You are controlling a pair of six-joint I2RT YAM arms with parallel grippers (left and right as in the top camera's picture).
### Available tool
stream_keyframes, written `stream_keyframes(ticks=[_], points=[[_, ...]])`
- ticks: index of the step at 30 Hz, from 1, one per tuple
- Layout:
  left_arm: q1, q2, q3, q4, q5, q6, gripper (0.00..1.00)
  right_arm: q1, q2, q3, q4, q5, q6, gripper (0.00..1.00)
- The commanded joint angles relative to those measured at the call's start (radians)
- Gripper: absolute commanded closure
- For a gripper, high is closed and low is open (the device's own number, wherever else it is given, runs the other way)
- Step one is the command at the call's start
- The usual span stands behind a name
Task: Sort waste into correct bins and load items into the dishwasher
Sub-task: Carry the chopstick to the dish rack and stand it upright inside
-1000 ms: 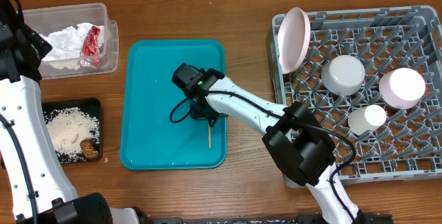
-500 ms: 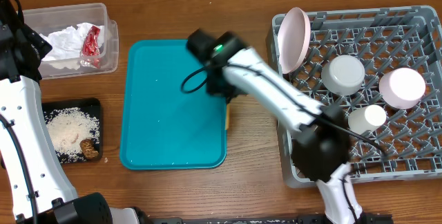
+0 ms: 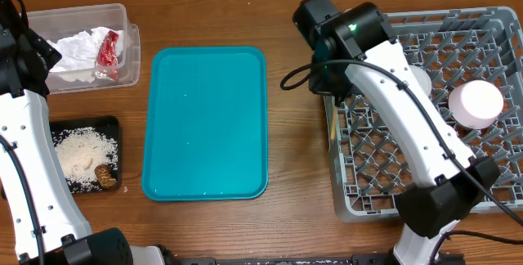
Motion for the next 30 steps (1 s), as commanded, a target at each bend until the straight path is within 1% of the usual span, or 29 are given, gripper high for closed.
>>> stream_keyframes(ticks=[1,5,10,17,18,21,23,27,30], points=[[-0.004,0.006,-0.001,0.0,0.004,-0.01,0.0,-0.048,-0.023,-0.058,0.0,-0.056,-0.052,0.96],[-0.004,0.006,-0.001,0.0,0.004,-0.01,0.0,-0.074,-0.067,-0.174,0.0,-0.096,-0.043,0.96],[-0.004,0.006,-0.001,0.0,0.004,-0.01,0.0,-0.073,-0.179,-0.302,0.0,-0.098,-0.046,0.96],[-0.004,0.006,-0.001,0.0,0.004,-0.01,0.0,-0.092,-0.308,-0.439,0.06,-0.1,-0.052,0.96],[-0.004,0.006,-0.001,0.0,0.004,-0.01,0.0,-0.092,-0.315,-0.451,0.071,-0.111,-0.066,0.96],[-0.004,0.006,-0.001,0.0,0.004,-0.01,0.0,-0.092,-0.326,-0.503,0.128,-0.233,-0.192,0.96],[-0.004,0.006,-0.001,0.0,0.004,-0.01,0.0,-0.092,-0.325,-0.541,0.166,-0.284,-0.246,0.96],[-0.004,0.006,-0.001,0.0,0.004,-0.01,0.0,-0.092,-0.325,-0.645,0.242,-0.286,-0.265,0.96],[-0.004,0.006,-0.001,0.0,0.004,-0.01,0.0,-0.093,-0.325,-0.688,0.266,-0.286,-0.277,0.96]])
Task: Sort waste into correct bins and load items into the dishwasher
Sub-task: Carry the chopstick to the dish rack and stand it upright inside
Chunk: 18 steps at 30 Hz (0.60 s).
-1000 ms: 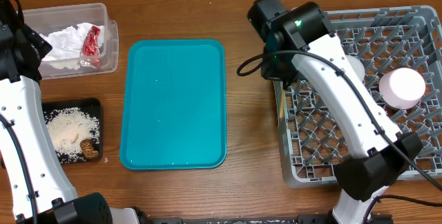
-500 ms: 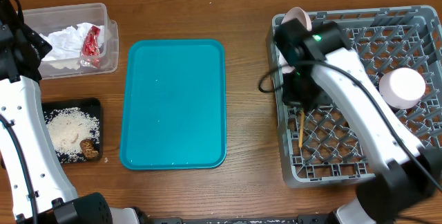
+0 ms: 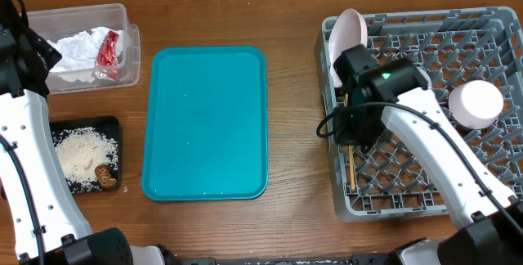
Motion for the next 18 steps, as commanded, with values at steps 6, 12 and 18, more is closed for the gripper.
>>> stream_keyframes(ticks=[6,12,18], points=[[-0.004,0.006,-0.001,0.0,0.004,-0.01,0.0,-0.003,-0.003,-0.044,0.023,-0.026,-0.05,0.96],[-0.004,0.006,-0.001,0.0,0.004,-0.01,0.0,-0.003,-0.003,-0.044,0.022,-0.021,-0.05,0.96],[-0.004,0.006,-0.001,0.0,0.004,-0.01,0.0,-0.009,-0.003,-0.054,0.02,0.018,-0.05,0.96]])
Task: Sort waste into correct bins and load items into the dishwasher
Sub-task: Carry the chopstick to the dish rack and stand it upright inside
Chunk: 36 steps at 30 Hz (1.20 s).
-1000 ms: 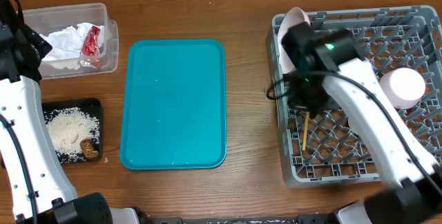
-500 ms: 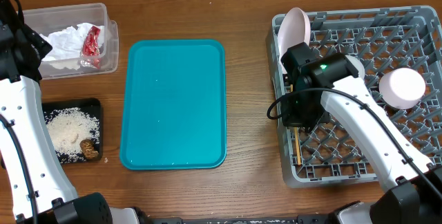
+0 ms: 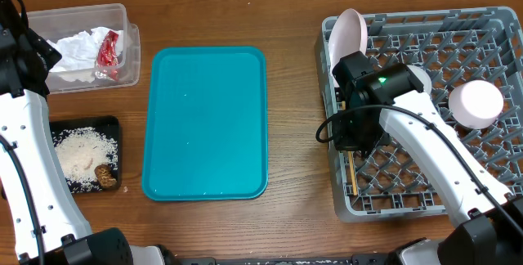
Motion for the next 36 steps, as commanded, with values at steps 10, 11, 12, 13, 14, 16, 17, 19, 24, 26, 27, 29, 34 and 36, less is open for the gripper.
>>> stream_keyframes(ticks=[10,11,12,13,14,16,17,19,24,26,27,29,34,36], points=[[-0.004,0.006,-0.001,0.0,0.004,-0.01,0.0,-0.102,-0.002,-0.028,0.026,-0.001,-0.004,0.96],[-0.004,0.006,-0.001,0.0,0.004,-0.01,0.0,-0.108,-0.002,-0.028,0.032,-0.012,-0.004,0.96],[-0.004,0.006,-0.001,0.0,0.004,-0.01,0.0,-0.113,-0.002,-0.028,0.036,-0.024,-0.004,0.96],[-0.004,0.006,-0.001,0.0,0.004,-0.01,0.0,-0.114,-0.002,-0.028,0.04,-0.03,-0.007,0.96],[-0.004,0.006,-0.001,0.0,0.004,-0.01,0.0,-0.114,-0.002,-0.028,0.043,-0.031,-0.008,0.96],[-0.004,0.006,-0.001,0.0,0.004,-0.01,0.0,-0.114,-0.002,-0.028,0.046,-0.031,-0.008,0.96],[-0.004,0.006,-0.001,0.0,0.004,-0.01,0.0,-0.113,-0.002,-0.028,0.046,-0.032,-0.008,0.96],[-0.001,0.006,-0.001,0.0,0.004,-0.01,0.0,-0.113,-0.002,-0.028,0.046,-0.036,-0.013,0.95],[-0.001,0.006,-0.001,0.0,0.004,-0.01,0.0,-0.113,-0.002,-0.028,0.045,-0.079,-0.063,0.88],[-0.001,0.006,-0.001,0.0,0.004,-0.01,0.0,-0.113,-0.002,-0.028,0.045,-0.079,-0.063,0.86],[-0.001,0.006,-0.001,0.0,0.004,-0.01,0.0,-0.113,-0.002,-0.028,0.045,-0.079,-0.063,0.84],[-0.002,0.006,-0.001,0.0,0.004,-0.01,0.0,-0.113,-0.002,-0.028,0.045,-0.079,-0.063,0.81],[-0.002,0.006,-0.001,0.0,0.004,-0.01,0.0,-0.113,-0.002,-0.028,0.045,-0.079,-0.053,0.75],[-0.002,0.006,-0.001,0.0,0.004,-0.01,0.0,-0.113,-0.002,-0.027,0.045,-0.079,-0.015,0.76]])
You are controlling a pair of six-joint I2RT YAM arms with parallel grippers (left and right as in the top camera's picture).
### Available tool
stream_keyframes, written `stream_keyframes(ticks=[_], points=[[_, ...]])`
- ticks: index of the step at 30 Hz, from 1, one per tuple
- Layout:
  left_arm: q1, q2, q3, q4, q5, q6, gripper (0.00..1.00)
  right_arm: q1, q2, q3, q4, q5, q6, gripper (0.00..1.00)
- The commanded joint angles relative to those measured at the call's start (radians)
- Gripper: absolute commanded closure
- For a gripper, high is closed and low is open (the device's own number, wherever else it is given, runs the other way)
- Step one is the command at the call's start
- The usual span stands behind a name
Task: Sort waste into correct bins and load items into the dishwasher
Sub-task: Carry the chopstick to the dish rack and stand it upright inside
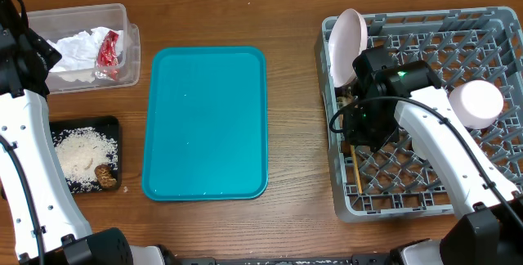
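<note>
The grey dish rack [490,191] stands at the right. A pink plate [346,34] stands on edge in its far left corner, and a white cup [476,102] sits upside down further right. A thin wooden stick [354,171] lies along the rack's left side. My right arm's wrist [377,105] hangs over the rack's left part, just above the stick, and its fingers are hidden beneath it. The left arm [24,126] runs along the table's left edge, with its gripper out of view.
A bare teal tray [204,122] lies in the middle of the table. At the far left a clear bin [122,20] holds white paper and a red wrapper. A black bin [113,126] below it holds rice and a brown bit of food.
My right wrist has shifted a little to the right and away from me over the rack. The wooden stick, plate and cup lie where they were. The left arm is unmoved.
At first my right arm reached over the rack's far left corner, and no plate showed there. A second later the pink plate stood in that corner and the wrist was lower over the rack's left side, with a wooden stick under it. It has stayed there, with small shifts.
</note>
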Motion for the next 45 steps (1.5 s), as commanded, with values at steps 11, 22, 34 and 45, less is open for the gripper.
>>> stream_keyframes(ticks=[11,22,34,45], points=[[-0.002,0.006,-0.001,0.0,0.004,-0.01,0.0,-0.001,-0.228,-0.001,-0.064,-0.007,0.106,0.76],[-0.002,0.006,-0.001,0.0,0.004,-0.01,0.0,0.0,-0.661,-0.005,-0.092,-0.006,0.23,0.48],[-0.002,0.006,-0.001,0.0,0.004,-0.01,0.0,0.0,-0.856,-0.014,-0.092,-0.009,0.234,0.0],[-0.002,0.006,-0.001,0.001,0.004,-0.01,0.0,0.0,-0.856,-0.014,-0.133,0.023,0.221,0.0]])
